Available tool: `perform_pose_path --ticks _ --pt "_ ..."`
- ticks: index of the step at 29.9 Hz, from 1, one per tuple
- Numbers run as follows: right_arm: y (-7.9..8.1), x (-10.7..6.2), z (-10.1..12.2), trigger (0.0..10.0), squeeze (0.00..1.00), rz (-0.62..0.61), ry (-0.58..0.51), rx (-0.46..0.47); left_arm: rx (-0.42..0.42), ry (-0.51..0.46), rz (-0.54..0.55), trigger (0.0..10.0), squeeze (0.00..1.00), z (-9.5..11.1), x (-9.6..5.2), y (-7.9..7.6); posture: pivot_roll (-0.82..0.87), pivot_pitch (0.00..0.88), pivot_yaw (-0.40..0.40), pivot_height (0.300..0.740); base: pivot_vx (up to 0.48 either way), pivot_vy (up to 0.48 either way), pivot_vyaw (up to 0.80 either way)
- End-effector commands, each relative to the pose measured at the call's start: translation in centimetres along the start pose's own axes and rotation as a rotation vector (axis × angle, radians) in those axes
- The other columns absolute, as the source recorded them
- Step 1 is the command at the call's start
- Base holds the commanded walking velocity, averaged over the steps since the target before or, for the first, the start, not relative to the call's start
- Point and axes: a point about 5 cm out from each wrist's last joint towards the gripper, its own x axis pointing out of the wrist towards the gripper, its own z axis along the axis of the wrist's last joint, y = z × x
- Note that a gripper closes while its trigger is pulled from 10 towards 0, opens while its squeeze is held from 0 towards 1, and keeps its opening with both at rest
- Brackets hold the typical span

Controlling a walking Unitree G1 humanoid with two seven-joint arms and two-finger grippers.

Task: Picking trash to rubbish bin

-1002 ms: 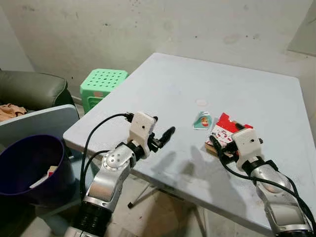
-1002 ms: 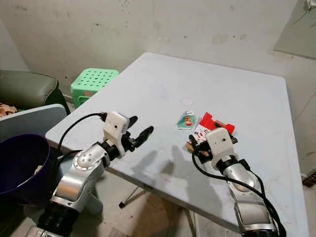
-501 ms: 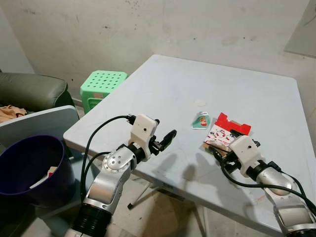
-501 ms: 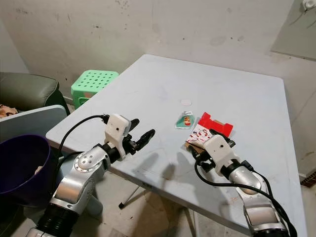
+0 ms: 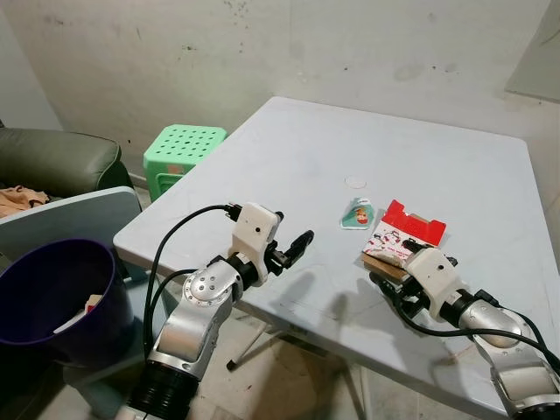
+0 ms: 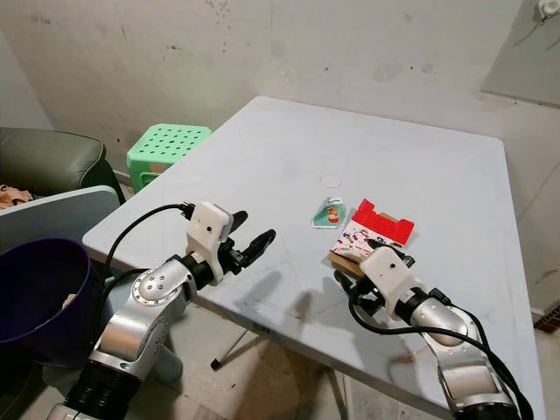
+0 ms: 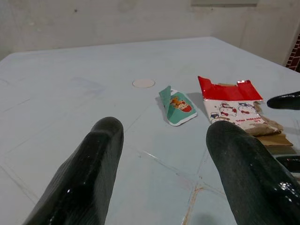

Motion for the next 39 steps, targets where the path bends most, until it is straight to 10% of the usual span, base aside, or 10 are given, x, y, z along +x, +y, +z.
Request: perform_pose_path --ticks 1,19,24,25,39 --pt "0.1 -0.1 -0.3 10.0 0.0 0.026 0.019 0.001 0.02 -0.008 -0.015 10.0 0.0 0.4 -0.1 -0.2 0.01 0.011 0.004 0.74 0.0 0.0 0.0" --pt "-0.6 0.3 -0.9 10.0 0.0 -0.02 0.107 0.137 0.027 -0.007 0.004 10.0 0.0 0.4 -0.2 0.1 0.02 0.03 0.0 0.74 0.0 0.0 0.0" --pt "-0.9 0.6 -0.9 7.5 0.0 -0.053 0.126 0.126 0.029 -0.007 0.009 10.0 0.0 0.5 -0.2 0.2 0.02 0.034 -0.002 0.74 0.0 0.0 0.0" --pt "-1.0 0.6 -0.9 4.5 0.0 -0.059 0.129 0.122 0.03 -0.008 0.011 10.0 0.0 0.5 -0.2 0.2 0.02 0.034 -0.003 0.74 0.0 0.0 0.0" --pt "-1.3 1.0 -0.6 1.1 0.0 -0.056 0.157 0.114 0.034 -0.011 0.03 10.0 0.0 0.6 -0.4 0.5 0.03 0.038 -0.012 0.74 0.0 0.0 0.0"
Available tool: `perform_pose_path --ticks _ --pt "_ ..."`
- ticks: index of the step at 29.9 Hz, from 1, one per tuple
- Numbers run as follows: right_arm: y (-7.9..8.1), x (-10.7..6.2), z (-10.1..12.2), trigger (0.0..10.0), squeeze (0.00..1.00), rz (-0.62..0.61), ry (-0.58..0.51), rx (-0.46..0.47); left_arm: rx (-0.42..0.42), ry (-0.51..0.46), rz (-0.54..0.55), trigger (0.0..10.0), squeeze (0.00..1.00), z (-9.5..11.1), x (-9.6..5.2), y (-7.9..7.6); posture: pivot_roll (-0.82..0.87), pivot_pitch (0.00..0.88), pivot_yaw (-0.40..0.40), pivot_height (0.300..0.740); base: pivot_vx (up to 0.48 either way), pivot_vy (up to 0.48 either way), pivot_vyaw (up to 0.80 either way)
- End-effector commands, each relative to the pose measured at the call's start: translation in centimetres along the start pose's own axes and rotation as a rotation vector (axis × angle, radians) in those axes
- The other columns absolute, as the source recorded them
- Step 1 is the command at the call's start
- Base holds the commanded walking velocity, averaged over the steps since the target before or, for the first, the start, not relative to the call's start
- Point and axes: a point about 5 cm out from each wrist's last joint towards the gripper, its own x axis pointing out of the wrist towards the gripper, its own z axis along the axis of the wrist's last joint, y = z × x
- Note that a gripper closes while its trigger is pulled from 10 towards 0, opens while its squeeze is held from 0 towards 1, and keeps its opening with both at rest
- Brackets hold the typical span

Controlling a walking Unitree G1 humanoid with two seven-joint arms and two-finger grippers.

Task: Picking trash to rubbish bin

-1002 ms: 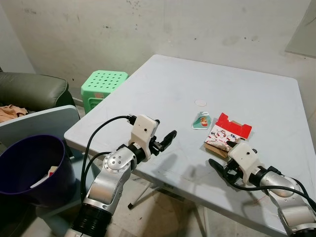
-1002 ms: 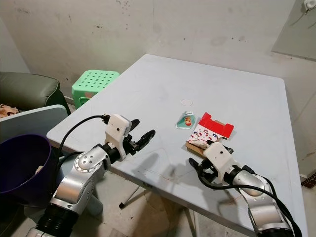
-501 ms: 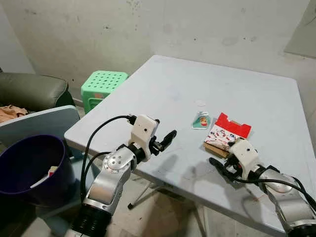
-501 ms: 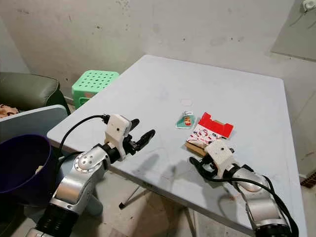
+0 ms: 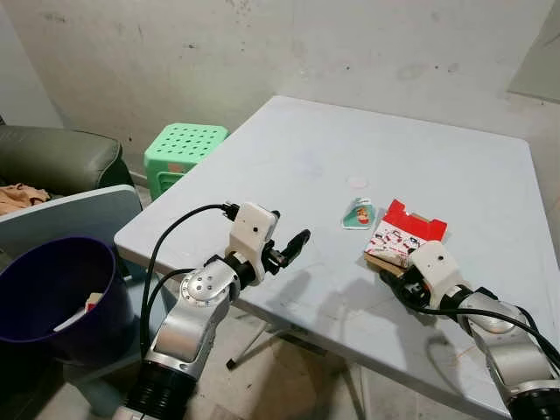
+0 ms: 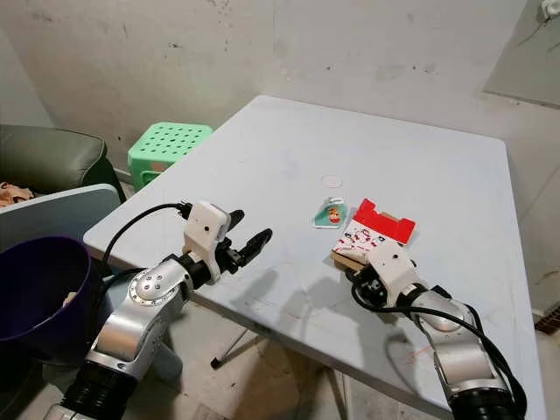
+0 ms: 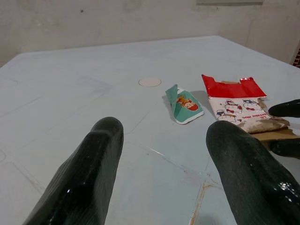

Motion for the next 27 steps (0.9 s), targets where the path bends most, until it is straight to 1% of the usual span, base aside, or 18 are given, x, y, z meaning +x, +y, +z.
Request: perform_pose_path --ticks 1,2,3,4,6,24,27 --pt "-0.4 0.07 0.02 0.5 0.0 0.001 0.02 -0.003 0.015 -0.015 0.013 10.0 0.0 0.51 -0.12 0.17 0.04 0.038 -0.014 0.74 0.0 0.0 0.0" --pt "-0.4 0.07 0.02 0.5 0.0 0.001 0.02 -0.003 0.015 -0.015 0.013 10.0 0.0 0.51 -0.12 0.17 0.04 0.038 -0.014 0.74 0.0 0.0 0.0" --pt "-0.34 0.07 0.01 0.1 0.0 0.009 0.021 -0.004 0.015 -0.017 0.015 10.0 0.0 0.53 -0.12 0.19 0.04 0.037 -0.015 0.74 0.0 0.0 0.0" --pt "-0.31 0.08 -0.01 0.2 0.0 0.011 0.024 -0.006 0.016 -0.017 0.016 10.0 0.0 0.53 -0.12 0.19 0.04 0.037 -0.015 0.74 0.0 0.0 0.0" --pt "-0.18 0.09 -0.06 0.0 0.0 0.019 0.025 -0.009 0.016 -0.017 0.017 10.0 0.0 0.55 -0.11 0.21 0.04 0.037 -0.015 0.74 0.0 0.0 0.0" --pt "0.24 0.15 -0.08 0.0 0.0 0.05 0.022 -0.009 0.029 -0.021 0.028 10.0 0.0 0.64 -0.04 0.39 0.04 0.036 -0.014 0.74 0.0 0.0 0.0" --pt "0.33 0.21 -0.01 0.0 0.0 0.055 0.014 -0.008 0.03 -0.022 0.027 10.0 0.0 0.62 0.05 0.36 0.04 0.023 -0.013 0.74 0.0 0.0 0.0"
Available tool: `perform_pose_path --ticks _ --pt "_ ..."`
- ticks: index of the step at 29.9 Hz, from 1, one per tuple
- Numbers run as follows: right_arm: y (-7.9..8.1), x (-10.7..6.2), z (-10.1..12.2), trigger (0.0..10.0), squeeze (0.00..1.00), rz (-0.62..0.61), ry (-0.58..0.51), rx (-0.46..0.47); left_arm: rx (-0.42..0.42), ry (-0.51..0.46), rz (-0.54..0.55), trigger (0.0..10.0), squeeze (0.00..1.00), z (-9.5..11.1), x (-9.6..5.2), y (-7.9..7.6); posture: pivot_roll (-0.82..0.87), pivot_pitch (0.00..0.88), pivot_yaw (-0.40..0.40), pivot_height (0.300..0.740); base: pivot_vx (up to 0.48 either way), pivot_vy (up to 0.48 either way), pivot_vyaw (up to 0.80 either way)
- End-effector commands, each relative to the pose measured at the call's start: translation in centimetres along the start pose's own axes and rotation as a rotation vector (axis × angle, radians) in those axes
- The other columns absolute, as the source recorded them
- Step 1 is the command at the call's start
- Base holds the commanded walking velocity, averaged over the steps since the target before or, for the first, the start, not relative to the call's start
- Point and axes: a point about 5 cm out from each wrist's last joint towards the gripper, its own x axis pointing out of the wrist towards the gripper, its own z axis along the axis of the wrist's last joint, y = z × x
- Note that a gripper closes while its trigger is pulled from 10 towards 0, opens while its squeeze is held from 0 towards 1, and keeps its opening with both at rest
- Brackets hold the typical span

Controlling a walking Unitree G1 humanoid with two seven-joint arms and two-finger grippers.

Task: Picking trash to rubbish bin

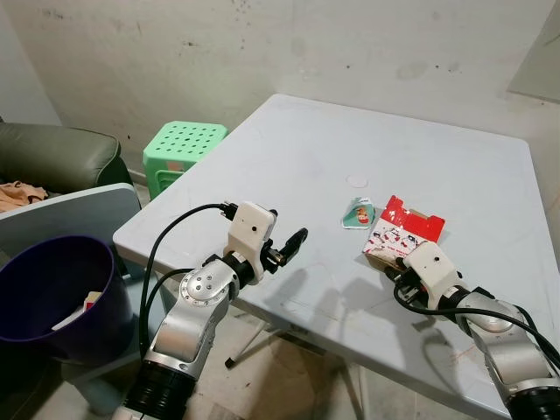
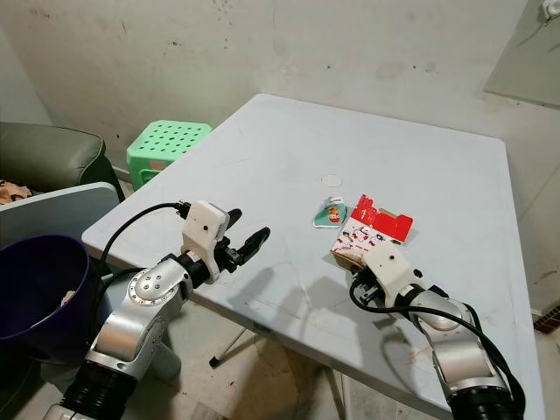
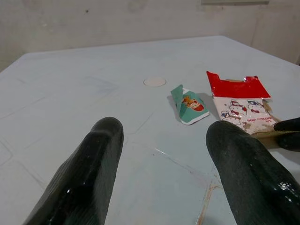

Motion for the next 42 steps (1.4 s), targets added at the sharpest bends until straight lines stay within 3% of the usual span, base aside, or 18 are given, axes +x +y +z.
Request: perform_pose_path --ticks 1,9,17,22,24,25,26,27,28,30,31,33,34,38,42 --pt "0.1 0.1 0.0 0.0 0.0 0.014 0.003 0.0 0.019 -0.018 0.005 10.0 0.0 0.5 0.1 0.2 0.04 0.022 -0.012 0.74 0.0 0.0 0.0" --pt "0.7 0.2 0.4 0.0 0.0 0.042 -0.041 0.036 0.025 -0.021 -0.031 10.0 0.0 0.5 0.2 -0.4 0.03 0.013 -0.009 0.74 0.0 0.0 0.0" --pt "0.9 0.2 0.5 0.0 0.0 0.043 -0.056 0.043 0.039 -0.013 -0.123 10.0 0.0 0.1 0.1 -2.2 0.03 0.001 -0.004 0.74 0.0 0.0 0.0" --pt "0.6 0.2 0.8 0.0 0.0 0.039 -0.091 0.083 0.044 -0.015 -0.106 10.0 0.0 0.2 0.2 -1.8 0.03 0.0 -0.003 0.74 0.0 0.0 0.0" --pt "0.5 -0.1 1.7 0.0 0.0 0.042 -0.183 0.093 0.045 -0.016 -0.087 10.0 0.0 0.4 0.3 -1.4 0.03 0.0 -0.004 0.74 0.0 0.0 0.0" --pt "0.4 -0.4 2.2 2.7 0.0 0.055 -0.246 0.119 0.044 -0.015 -0.071 10.0 0.0 0.4 0.2 -1.0 0.03 0.0 -0.005 0.74 0.0 0.0 0.0" --pt "0.4 -0.5 2.4 4.7 0.0 0.075 -0.27 0.148 0.042 -0.015 -0.06 10.0 0.0 0.4 0.2 -0.7 0.03 0.0 -0.004 0.74 0.0 0.0 0.0" --pt "0.4 -0.6 2.6 4.7 0.0 0.088 -0.287 0.168 0.04 -0.015 -0.053 10.0 0.0 0.5 0.2 -0.5 0.03 0.0 -0.004 0.74 0.0 0.0 0.0" --pt "0.1 -0.6 2.9 9.6 0.0 0.065 -0.308 0.197 0.04 -0.019 -0.027 10.0 0.0 0.6 0.2 0.0 0.03 0.0 -0.004 0.74 0.0 0.0 0.0" --pt "-0.1 -0.6 3.2 10.0 0.0 0.053 -0.323 0.22 0.035 -0.021 -0.013 10.0 0.0 0.8 0.2 0.4 0.03 0.0 -0.002 0.74 0.0 0.0 0.0" --pt "-0.5 -0.8 4.2 10.0 0.0 0.008 -0.381 0.258 0.034 -0.038 0.023 10.0 0.0 1.2 0.2 1.5 0.03 0.0 0.001 0.74 0.0 0.0 0.0" --pt "-0.7 -0.8 4.5 10.0 0.0 -0.009 -0.4 0.271 0.036 -0.046 0.036 10.0 0.0 1.4 0.2 1.9 0.03 0.0 0.001 0.74 0.0 0.0 0.0" --pt "-0.9 -1.0 5.4 10.0 0.0 -0.034 -0.461 0.308 0.027 -0.058 0.065 10.0 0.0 1.7 0.2 2.5 0.03 0.002 0.004 0.74 0.0 0.0 0.0" --pt "-0.9 -1.3 6.1 10.0 0.0 -0.05 -0.522 0.347 0.017 -0.072 0.088 10.0 0.0 1.9 0.2 3.0 0.03 0.003 0.005 0.74 0.0 0.0 0.0" --pt "-0.6 -1.4 7.4 10.0 0.0 -0.179 -0.603 0.429 -0.01 -0.087 0.21 10.0 0.0 2.2 0.3 4.7 0.02 0.006 0.008 0.74 0.0 0.0 0.0"
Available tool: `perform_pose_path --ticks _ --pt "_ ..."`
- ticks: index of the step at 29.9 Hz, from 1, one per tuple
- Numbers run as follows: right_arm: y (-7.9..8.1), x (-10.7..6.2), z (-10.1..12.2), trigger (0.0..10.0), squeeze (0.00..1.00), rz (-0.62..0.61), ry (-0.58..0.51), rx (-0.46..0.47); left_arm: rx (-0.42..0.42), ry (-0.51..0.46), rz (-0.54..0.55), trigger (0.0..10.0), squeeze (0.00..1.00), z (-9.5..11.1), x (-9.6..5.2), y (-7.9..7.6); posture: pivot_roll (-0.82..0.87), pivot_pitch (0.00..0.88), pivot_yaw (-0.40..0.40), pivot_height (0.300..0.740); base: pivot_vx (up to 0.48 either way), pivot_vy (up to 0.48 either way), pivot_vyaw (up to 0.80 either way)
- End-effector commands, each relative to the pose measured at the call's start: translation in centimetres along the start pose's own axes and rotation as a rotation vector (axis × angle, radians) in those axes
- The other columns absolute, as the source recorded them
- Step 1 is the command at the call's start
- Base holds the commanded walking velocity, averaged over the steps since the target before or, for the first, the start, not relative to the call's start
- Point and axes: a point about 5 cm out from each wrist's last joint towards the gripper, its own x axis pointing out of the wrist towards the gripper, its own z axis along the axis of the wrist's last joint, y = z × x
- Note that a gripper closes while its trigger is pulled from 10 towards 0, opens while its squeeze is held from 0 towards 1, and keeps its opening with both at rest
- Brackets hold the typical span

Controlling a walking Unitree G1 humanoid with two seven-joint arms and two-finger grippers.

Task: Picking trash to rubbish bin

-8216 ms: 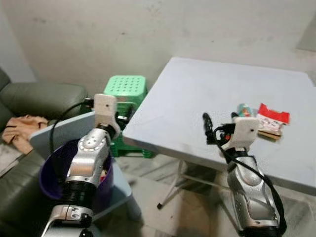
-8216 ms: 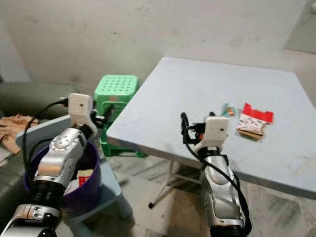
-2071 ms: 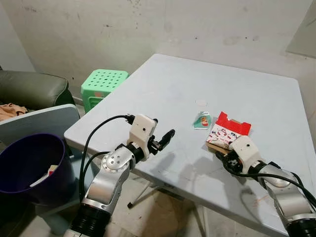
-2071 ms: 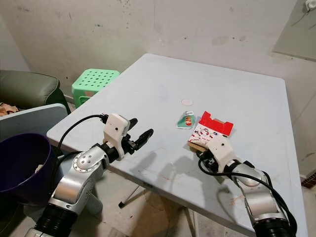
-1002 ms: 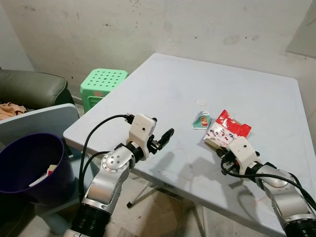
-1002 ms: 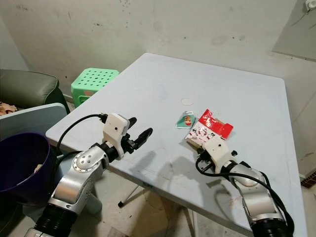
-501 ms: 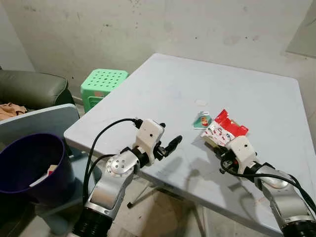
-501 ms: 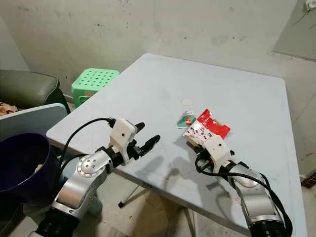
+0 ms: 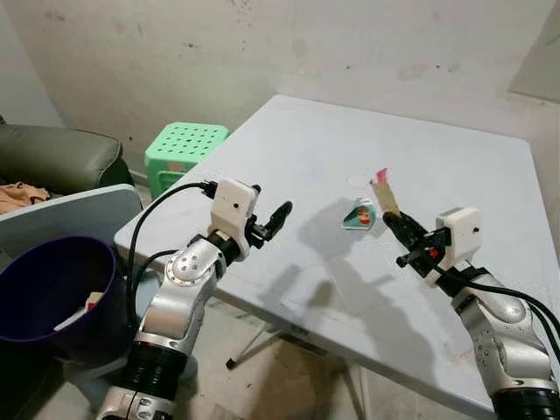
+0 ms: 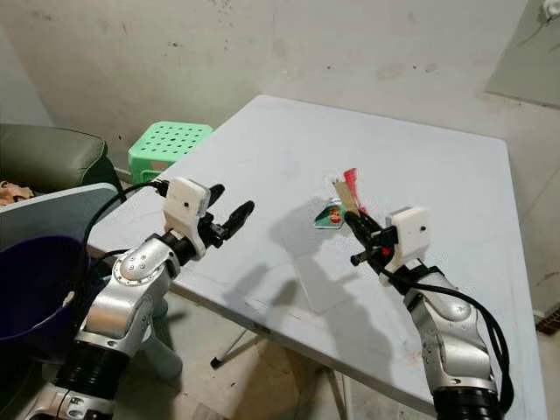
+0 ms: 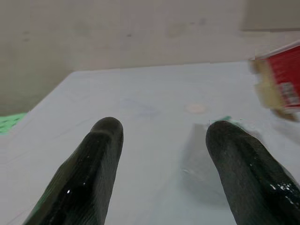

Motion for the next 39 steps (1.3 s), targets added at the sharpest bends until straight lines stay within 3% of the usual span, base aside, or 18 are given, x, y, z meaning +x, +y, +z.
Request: perform_pose_path --ticks 1,9,15,20,25,39 --pt "-0.2 0.2 0.9 10.0 0.0 -0.088 -0.051 -0.003 0.006 -0.013 0.085 10.0 0.0 0.3 0.2 1.2 0.02 0.007 0.008 0.74 0.0 0.0 0.0" --pt "-0.8 0.1 1.0 10.0 0.0 -0.345 -0.085 -0.046 -0.027 -0.061 0.239 10.0 0.0 0.8 0.1 3.5 0.01 0.006 0.011 0.74 0.0 0.0 0.0" --pt "-0.5 -0.3 1.6 10.0 0.0 -0.41 -0.121 -0.13 -0.071 -0.115 0.302 10.0 0.0 1.1 -0.2 4.4 0.01 0.005 0.011 0.74 0.0 0.0 0.0" --pt "0.5 -1.4 1.8 10.0 0.0 -0.436 -0.162 -0.146 -0.082 -0.187 0.311 10.0 0.0 1.4 -1.2 3.9 0.01 0.009 0.006 0.74 0.0 0.0 0.0" --pt "1.7 -2.2 1.1 10.0 0.0 -0.42 -0.139 -0.147 -0.104 -0.199 0.3 10.0 0.0 0.9 -2.0 3.6 0.02 0.014 0.007 0.74 0.0 0.0 0.0" --pt "0.9 -2.1 1.2 10.0 0.0 -0.468 -0.114 -0.188 -0.134 -0.19 0.314 10.0 0.0 0.9 -2.0 4.2 0.02 0.006 0.008 0.74 0.0 0.0 0.0"
